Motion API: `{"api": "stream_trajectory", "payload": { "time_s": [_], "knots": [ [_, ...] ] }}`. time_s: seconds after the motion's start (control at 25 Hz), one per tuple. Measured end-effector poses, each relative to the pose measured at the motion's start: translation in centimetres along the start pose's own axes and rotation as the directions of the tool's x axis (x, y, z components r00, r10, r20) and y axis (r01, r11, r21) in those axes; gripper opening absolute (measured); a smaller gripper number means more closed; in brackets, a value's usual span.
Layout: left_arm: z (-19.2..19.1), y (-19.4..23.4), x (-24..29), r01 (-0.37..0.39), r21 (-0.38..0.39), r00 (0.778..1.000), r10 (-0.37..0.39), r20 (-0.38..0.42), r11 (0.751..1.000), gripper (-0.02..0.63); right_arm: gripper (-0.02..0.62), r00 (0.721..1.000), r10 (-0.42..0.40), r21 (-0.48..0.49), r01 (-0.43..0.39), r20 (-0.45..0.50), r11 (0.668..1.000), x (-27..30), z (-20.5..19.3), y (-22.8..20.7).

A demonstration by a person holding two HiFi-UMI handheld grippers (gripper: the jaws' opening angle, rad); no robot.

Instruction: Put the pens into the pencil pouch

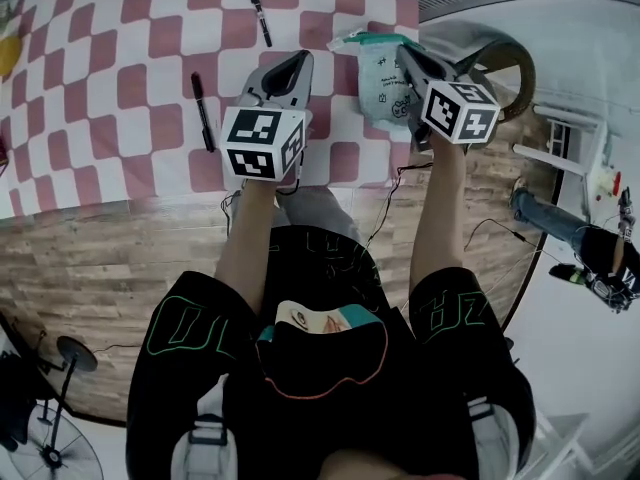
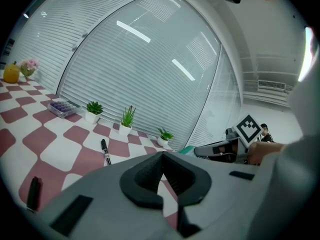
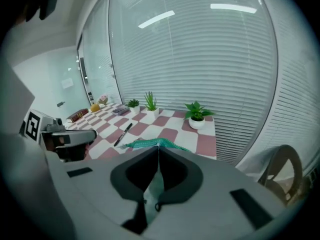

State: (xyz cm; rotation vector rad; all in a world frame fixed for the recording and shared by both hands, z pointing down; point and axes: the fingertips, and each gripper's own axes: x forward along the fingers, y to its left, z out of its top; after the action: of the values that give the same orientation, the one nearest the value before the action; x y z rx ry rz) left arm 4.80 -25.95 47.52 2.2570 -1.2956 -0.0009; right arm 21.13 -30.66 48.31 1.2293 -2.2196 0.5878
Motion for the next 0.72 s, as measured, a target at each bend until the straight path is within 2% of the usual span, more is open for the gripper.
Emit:
{"api": "stream_trajectory", "payload": {
  "time_s": [0.16, 0.32, 0.44, 0.52, 0.6, 0.72],
  "knots": [
    [1.4, 0.4, -1.0, -0.002, 0.026, 1.000, 0.001, 0.022, 1.000, -0.005, 0.008, 0.986, 0.078, -0.051, -0.072, 0.145, 0.996, -1.8, 2.5, 2.4],
    [2.6, 2.0, -2.6, -0.029, 0.046, 0.998, 0.026, 0.050, 0.999, -0.005, 0.008, 0.943, 0.188, -0.148, -0.152, 0.274, 0.977, -3.4, 4.7, 5.7],
    [4.4, 3.5, -3.9, -0.053, 0.073, 0.995, 0.047, 0.083, 0.996, -0.005, 0.008, 0.900, 0.268, -0.215, -0.203, 0.344, 0.955, -4.4, 6.4, 7.8],
    [5.8, 4.0, -4.6, -0.056, 0.093, 0.993, 0.046, 0.110, 0.994, -0.005, 0.008, 0.868, 0.306, -0.225, -0.233, 0.390, 0.946, -5.2, 7.7, 8.9],
    [7.2, 4.1, -5.3, -0.038, 0.116, 0.989, 0.021, 0.143, 0.992, -0.005, 0.008, 0.830, 0.347, -0.230, -0.270, 0.437, 0.935, -6.2, 9.1, 10.0],
    [9.4, 3.0, -6.4, 0.024, 0.179, 0.979, -0.060, 0.195, 0.984, -0.005, 0.008, 0.751, 0.438, -0.275, -0.343, 0.494, 0.898, -7.7, 10.7, 12.1]
  ]
}}
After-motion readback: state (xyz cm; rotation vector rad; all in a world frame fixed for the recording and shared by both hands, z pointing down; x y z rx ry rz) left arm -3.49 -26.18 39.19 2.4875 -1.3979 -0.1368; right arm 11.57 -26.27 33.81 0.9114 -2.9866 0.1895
